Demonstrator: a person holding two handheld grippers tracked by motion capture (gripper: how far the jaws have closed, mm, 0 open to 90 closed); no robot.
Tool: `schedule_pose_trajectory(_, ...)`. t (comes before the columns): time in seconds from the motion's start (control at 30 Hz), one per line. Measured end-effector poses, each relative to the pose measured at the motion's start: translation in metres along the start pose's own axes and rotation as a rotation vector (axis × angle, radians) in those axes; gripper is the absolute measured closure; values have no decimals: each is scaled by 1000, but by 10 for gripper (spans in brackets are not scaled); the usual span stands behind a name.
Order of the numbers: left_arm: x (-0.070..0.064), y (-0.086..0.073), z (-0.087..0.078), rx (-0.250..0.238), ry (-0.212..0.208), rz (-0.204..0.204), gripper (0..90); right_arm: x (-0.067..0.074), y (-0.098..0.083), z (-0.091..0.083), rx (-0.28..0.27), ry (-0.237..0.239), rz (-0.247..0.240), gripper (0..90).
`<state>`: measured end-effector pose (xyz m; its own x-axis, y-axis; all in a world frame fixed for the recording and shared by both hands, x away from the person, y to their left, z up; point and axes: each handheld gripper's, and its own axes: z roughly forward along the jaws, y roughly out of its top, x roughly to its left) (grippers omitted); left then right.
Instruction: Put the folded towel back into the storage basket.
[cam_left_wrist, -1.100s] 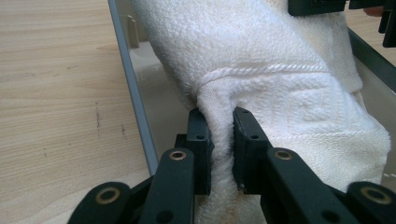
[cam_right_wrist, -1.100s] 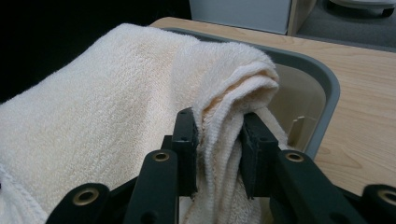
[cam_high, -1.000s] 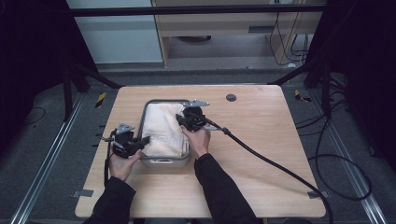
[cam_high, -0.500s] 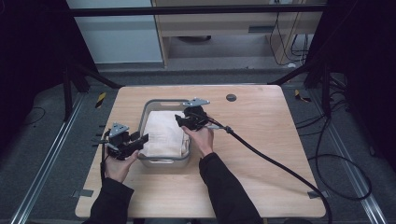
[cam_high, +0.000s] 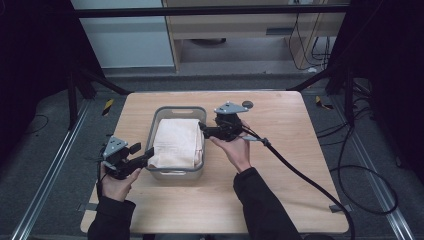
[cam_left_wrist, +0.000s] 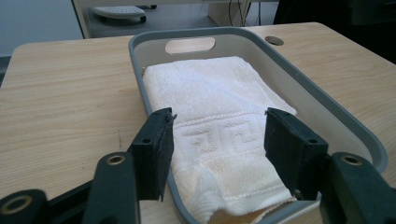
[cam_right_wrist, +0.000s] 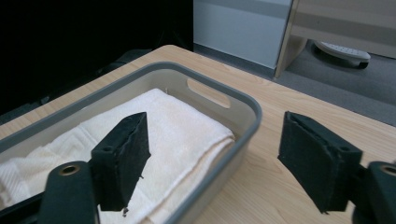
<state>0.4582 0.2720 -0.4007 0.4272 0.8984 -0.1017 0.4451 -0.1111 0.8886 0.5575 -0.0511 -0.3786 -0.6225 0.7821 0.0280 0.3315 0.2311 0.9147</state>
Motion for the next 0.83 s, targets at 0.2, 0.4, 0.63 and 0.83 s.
schedule_pose_trajectory(0.2, 5, -13, -9, -7, -6, 9, 345, -15, -16, -38, -3, -11, 0, 185)
schedule_pose_trajectory(0.4, 13, -28, -18, -9, 4, -6, 298, -35, -44, -72, 9, -23, 26, 154)
schedule_pose_trajectory(0.63, 21, -48, -25, -4, 8, 25, 240, -59, -82, -105, 26, -61, 66, 123)
schedule_pose_trajectory(0.83, 30, -66, -20, 62, 50, 63, 217, -78, -115, -128, 71, -101, 93, 116)
